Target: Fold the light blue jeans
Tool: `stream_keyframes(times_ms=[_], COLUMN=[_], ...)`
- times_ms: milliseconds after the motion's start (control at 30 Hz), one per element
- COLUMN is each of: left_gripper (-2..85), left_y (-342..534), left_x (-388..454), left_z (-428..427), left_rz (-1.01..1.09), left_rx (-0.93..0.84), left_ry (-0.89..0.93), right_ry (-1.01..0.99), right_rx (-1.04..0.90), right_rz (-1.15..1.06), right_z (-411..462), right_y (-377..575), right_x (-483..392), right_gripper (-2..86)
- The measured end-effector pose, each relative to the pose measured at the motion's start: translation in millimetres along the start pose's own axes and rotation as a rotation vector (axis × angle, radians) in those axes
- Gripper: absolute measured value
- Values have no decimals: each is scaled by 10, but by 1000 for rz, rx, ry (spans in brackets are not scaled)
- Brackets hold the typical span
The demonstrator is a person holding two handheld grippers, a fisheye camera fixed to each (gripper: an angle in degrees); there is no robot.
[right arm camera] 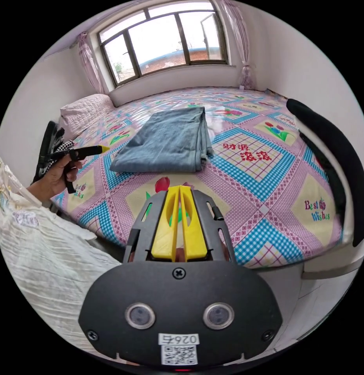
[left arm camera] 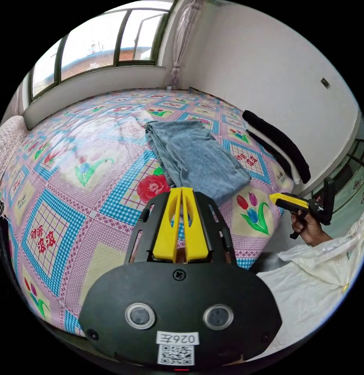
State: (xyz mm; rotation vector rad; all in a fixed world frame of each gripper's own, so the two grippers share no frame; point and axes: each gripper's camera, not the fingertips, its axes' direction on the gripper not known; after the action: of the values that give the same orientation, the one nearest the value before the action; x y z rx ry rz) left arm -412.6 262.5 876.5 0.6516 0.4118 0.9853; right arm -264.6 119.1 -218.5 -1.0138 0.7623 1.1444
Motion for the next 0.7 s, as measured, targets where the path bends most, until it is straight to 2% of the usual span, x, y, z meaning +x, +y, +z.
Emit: stream_keyframes(times_ms=[133,233,267,400,633,700], left_gripper=[-10,-9,-9,-10,-10,-10], left_y=[-217,-324,-287,-258,-297,-329], left_x=[294,244,176,-179,-376,-437], left_z=[91,495,457,272,70,-41], left_rz=[146,173,182,-40,-240,-320], left_rx=[9,-165,-101,-54,-15,-19], left_ry=[-29,-92,-49,128,207,229], right_ry=[-87,-155,-167,-246,-522,-545], right_rx=[-49,-69,-72,-71,-122,-123], right_rz=[-2,-4,-3,33,215,241], right_z=[31,15,3,-125,-122,-137], right_y=[-109,-223,-237,-227,-118,-110], right_x=[158,284,311,572,1267,1397], right_gripper=[-12,-12,-12,-12,-10,-9])
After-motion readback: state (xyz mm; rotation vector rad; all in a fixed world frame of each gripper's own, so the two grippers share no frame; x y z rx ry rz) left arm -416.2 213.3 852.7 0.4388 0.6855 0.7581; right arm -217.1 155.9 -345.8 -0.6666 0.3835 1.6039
